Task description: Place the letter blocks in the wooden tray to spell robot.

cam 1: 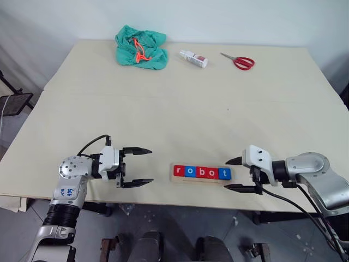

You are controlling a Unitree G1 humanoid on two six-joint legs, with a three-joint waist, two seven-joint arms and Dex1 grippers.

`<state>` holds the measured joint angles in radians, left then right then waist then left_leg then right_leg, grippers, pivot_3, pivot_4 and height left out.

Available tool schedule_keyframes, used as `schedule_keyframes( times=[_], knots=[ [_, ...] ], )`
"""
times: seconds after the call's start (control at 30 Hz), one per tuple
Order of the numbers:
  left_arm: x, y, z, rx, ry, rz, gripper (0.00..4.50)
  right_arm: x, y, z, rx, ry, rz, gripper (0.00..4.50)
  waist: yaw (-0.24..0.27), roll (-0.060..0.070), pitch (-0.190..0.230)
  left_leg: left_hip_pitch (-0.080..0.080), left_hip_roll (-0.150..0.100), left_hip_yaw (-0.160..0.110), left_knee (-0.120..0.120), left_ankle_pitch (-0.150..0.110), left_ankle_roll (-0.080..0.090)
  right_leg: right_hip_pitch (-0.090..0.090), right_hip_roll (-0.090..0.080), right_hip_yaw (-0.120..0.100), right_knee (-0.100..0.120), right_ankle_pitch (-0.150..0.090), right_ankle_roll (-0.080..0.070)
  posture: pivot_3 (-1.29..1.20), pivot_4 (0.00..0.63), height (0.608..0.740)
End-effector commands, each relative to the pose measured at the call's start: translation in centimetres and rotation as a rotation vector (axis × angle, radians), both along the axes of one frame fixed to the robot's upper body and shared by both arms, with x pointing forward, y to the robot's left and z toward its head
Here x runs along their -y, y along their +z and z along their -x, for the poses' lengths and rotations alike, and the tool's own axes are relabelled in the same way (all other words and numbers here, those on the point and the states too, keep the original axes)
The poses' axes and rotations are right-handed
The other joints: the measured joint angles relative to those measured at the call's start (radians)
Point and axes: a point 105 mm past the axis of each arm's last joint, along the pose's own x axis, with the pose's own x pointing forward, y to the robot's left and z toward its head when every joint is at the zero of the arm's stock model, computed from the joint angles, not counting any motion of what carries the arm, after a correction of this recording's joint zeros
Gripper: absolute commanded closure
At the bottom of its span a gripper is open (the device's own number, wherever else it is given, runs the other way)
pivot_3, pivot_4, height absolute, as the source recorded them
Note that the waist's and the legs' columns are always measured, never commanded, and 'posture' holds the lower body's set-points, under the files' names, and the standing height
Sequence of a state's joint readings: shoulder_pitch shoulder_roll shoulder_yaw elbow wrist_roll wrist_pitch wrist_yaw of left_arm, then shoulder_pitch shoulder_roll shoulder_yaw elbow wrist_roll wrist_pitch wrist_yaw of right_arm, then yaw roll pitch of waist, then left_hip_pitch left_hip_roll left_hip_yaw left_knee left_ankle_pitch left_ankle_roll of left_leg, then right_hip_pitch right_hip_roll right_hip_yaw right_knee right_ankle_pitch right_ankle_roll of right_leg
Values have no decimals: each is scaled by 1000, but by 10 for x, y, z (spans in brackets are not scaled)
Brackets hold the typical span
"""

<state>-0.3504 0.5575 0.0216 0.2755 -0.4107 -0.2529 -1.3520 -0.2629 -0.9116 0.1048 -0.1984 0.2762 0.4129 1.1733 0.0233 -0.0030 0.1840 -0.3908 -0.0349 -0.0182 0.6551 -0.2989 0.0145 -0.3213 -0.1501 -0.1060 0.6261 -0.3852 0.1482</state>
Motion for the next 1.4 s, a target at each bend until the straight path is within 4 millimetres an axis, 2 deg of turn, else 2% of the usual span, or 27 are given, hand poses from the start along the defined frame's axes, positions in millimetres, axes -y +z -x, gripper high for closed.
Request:
schedule_keyframes(
  times=[0.03, 0.2, 0.33, 0.47, 0.57, 0.73, 0.93, 1.23, 1.4],
  knots=[
    [0, 8, 1, 41, 0, 5, 0, 5, 16, 2, 53, -11, -4, 23, 0, 0, 0, 0, 0, 0, 0, 0, 0, 0, 0, 0, 0, 0, 0, 0, 150, 740],
    [2, 7, 0, 39, 1, 8, 0, 15, 20, 2, 67, -75, -18, 23, 0, 0, 0, 0, 0, 0, 0, 0, 0, 0, 0, 0, 0, 0, 0, 0, 150, 740],
    [3, 6, -2, 40, 1, 13, 0, 24, 13, -4, 74, -138, 11, 23, 0, 0, 0, 0, 0, 0, 0, 0, 0, 0, 0, 0, 0, 0, 0, 0, 150, 740],
    [5, 7, -2, 42, 0, 18, 0, 23, 15, -10, 94, -158, -6, 23, 0, 0, 0, 0, 0, 0, 0, 0, 0, 0, 0, 0, 0, 0, 0, 0, 150, 740],
    [3, 6, -1, 41, 5, 15, 0, 24, 21, -10, 98, -162, -21, 575, 0, 0, 0, 0, 0, 0, 0, 0, 0, 0, 0, 0, 0, 0, 0, 0, 150, 740],
    [1, 6, -1, 40, 12, 14, 0, 21, 23, -7, 85, -150, -16, 2386, 0, 0, 0, 0, 0, 0, 0, 0, 0, 0, 0, 0, 0, 0, 0, 0, 150, 740],
    [1, 6, 0, 40, 15, 14, 0, 11, 16, 1, 40, -117, -6, 4478, 0, 0, 0, 0, 0, 0, 0, 0, 0, 0, 0, 0, 0, 0, 0, 0, 150, 740],
    [0, 6, 0, 42, 24, 14, 0, 4, 8, 3, 18, -90, -9, 4478, 0, 0, 0, 0, 0, 0, 0, 0, 0, 0, 0, 0, 0, 0, 0, 0, 150, 740],
    [-1, 6, 0, 44, 32, 12, 0, 3, 16, 0, 47, -91, -29, 4478, 0, 0, 0, 0, 0, 0, 0, 0, 0, 0, 0, 0, 0, 0, 0, 0, 150, 740]
  ],
)
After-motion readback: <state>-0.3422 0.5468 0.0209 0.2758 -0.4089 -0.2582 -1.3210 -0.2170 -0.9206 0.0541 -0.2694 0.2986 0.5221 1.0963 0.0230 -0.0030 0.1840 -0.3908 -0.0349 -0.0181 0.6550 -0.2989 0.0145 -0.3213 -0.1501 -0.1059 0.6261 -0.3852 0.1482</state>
